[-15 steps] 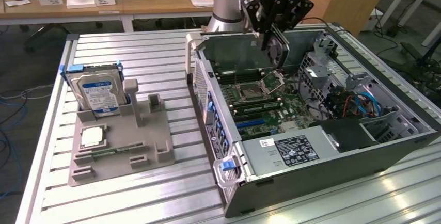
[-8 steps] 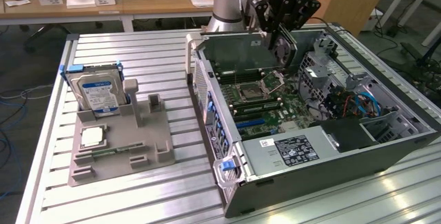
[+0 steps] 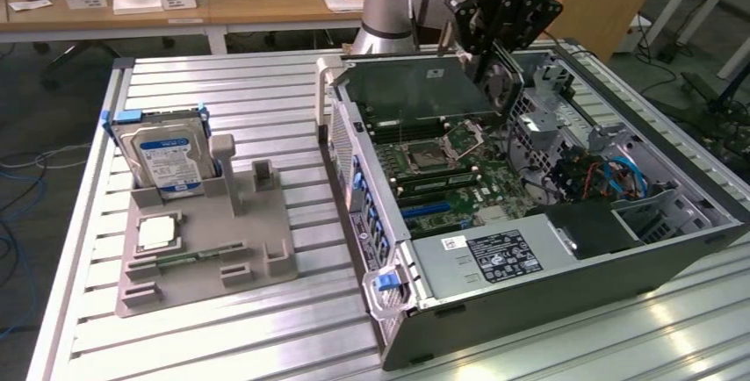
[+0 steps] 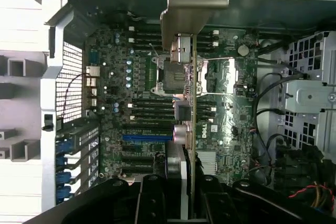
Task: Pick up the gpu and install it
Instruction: 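Pick up the gpu and move the gpu toward the slot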
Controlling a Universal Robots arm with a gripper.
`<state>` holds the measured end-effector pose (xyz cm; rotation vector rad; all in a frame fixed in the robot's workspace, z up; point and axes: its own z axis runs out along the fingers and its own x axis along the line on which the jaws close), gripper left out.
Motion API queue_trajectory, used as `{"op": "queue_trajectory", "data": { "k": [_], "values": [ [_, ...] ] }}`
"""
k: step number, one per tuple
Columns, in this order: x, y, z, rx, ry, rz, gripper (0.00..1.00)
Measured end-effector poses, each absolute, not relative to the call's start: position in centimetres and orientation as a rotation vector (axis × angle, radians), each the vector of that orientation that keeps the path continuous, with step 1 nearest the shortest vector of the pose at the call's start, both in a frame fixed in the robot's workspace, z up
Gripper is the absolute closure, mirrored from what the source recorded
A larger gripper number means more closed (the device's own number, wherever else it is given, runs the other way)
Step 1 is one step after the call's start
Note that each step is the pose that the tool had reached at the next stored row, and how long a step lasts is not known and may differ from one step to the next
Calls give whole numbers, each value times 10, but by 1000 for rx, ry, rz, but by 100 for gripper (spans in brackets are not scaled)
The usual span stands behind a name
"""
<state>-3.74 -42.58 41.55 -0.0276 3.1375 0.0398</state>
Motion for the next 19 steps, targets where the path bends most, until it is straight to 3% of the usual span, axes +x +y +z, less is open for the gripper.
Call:
{"op": "queue_trajectory", "data": {
  "k": [19],
  "values": [
    [7,-426,415,-28,3137,40,72]
  ]
}}
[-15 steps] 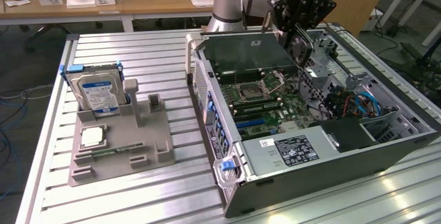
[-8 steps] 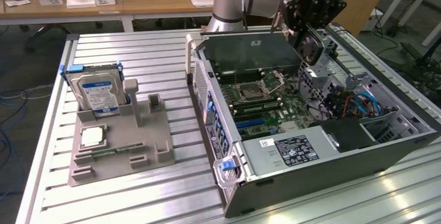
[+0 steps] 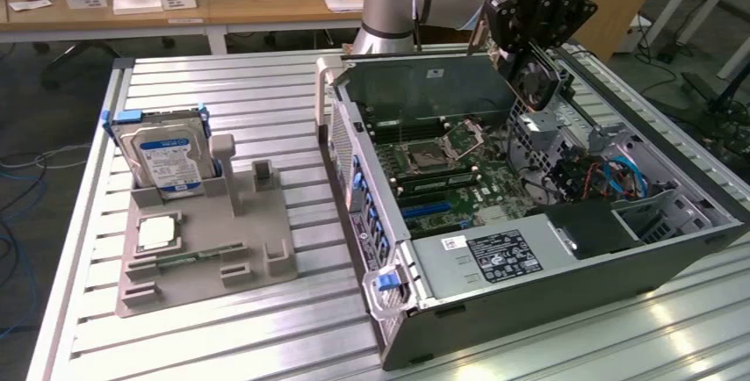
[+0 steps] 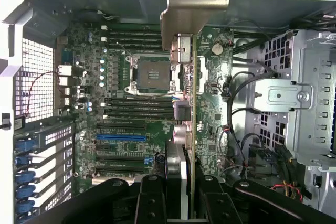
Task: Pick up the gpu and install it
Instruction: 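Pick up the gpu and move the gpu toward the slot, then insert the gpu into the slot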
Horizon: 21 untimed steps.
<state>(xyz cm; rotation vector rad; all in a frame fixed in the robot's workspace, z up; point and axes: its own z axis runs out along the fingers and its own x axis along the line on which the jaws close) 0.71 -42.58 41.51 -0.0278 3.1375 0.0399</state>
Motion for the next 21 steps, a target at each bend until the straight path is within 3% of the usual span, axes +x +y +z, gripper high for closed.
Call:
{"op": "queue_trajectory", "data": {
  "k": [21],
  "values": [
    [7,-426,415,-180,3134,40,72]
  ]
}}
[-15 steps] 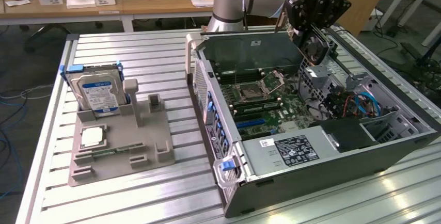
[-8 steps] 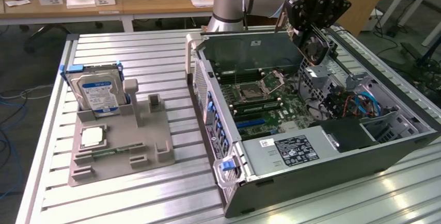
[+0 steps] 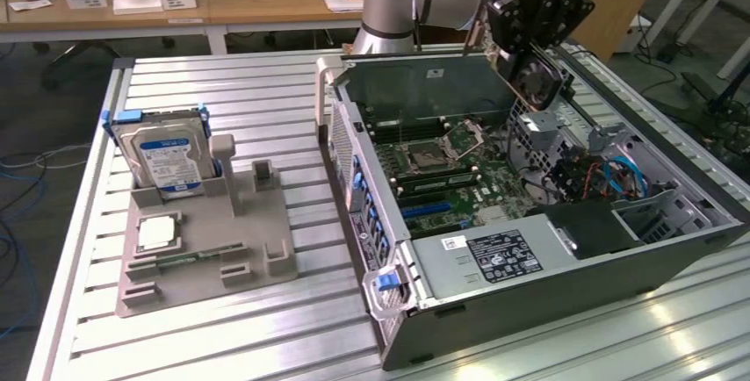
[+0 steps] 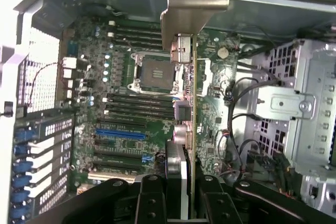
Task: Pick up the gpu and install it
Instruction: 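Insert the gpu into the slot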
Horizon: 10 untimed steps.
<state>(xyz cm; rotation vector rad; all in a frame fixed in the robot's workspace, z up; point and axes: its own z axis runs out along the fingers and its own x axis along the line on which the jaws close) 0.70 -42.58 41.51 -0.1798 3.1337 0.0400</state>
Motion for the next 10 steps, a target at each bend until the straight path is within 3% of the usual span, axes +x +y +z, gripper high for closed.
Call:
{"op": "queue_trajectory", "data": {
  "k": [10],
  "values": [
    [7,-426,415,-463,3107,40,72]
  ]
}}
